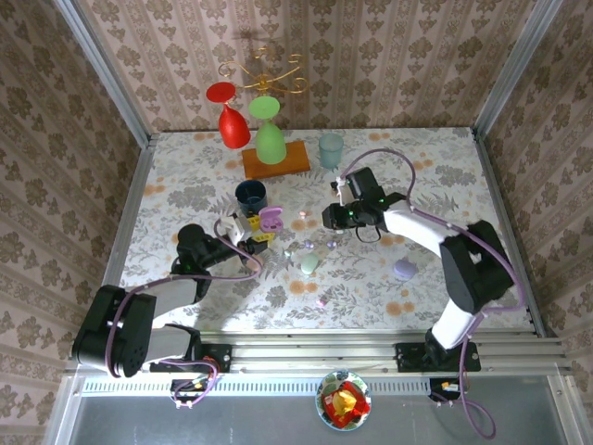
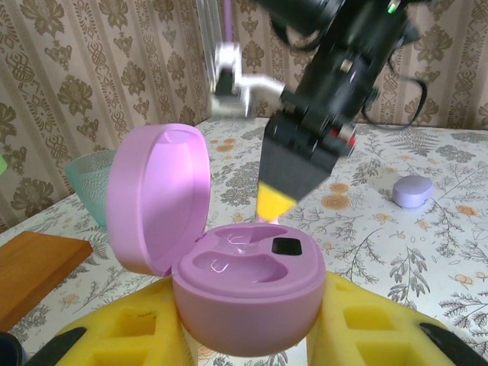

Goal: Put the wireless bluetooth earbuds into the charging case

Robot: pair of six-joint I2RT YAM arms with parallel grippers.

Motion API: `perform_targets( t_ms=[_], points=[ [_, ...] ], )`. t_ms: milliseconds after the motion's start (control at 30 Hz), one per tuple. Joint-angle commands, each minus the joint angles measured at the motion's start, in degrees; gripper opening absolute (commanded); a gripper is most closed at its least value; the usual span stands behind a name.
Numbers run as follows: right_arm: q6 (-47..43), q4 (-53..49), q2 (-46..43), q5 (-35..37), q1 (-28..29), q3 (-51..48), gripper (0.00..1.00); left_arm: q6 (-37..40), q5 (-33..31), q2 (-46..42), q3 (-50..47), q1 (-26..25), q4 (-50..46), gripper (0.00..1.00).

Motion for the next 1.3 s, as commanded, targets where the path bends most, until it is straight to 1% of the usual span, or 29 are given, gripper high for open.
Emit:
perform_targets(
  t_ms=[0,100,200,400,467,600,900,1267],
  points=[
    [-12.3,1.7,-6.4,5.3,2.6,-1.9,0.23,1.7,0.8,0.7,0.6,-0.3,0.3,0.26],
    [-17.5,2.2,-10.3,6.4,4.7,-2.4,0.23,2.0,0.8,0.9,0.8,-0.6,-0.2,0.26],
    [-21.9,2.3,-13.1,7.9,8.1,-2.0,0.23,2.4,0.7,1.0,0.7,-0.6,-0.1,0.26],
    [-25.7,1.8,-14.0,5.0,13.9,1.1,0.23,2.3,1.2,0.8,0.5,-0.6,0.4,0.26],
    [-25.8,2.3,-13.6,4.3,14.9,1.9,0.22,2.2,1.4,0.6,0.3,-0.7,0.8,0.26],
    [-26.1,2.4,-12.3,2.2,16.2,3.5,0.22,2.5,2.1,0.5,0.3,-0.7,0.6,0.26],
    [-28.1,0.6,-9.0,0.7,17.3,7.2,0.22,2.4,4.9,0.3,0.1,-1.1,0.8,0.27],
    [-28.6,-0.4,-6.6,-0.1,17.6,8.2,0.21,1.3,5.1,0.2,-0.2,-1.4,2.5,0.27]
  ],
)
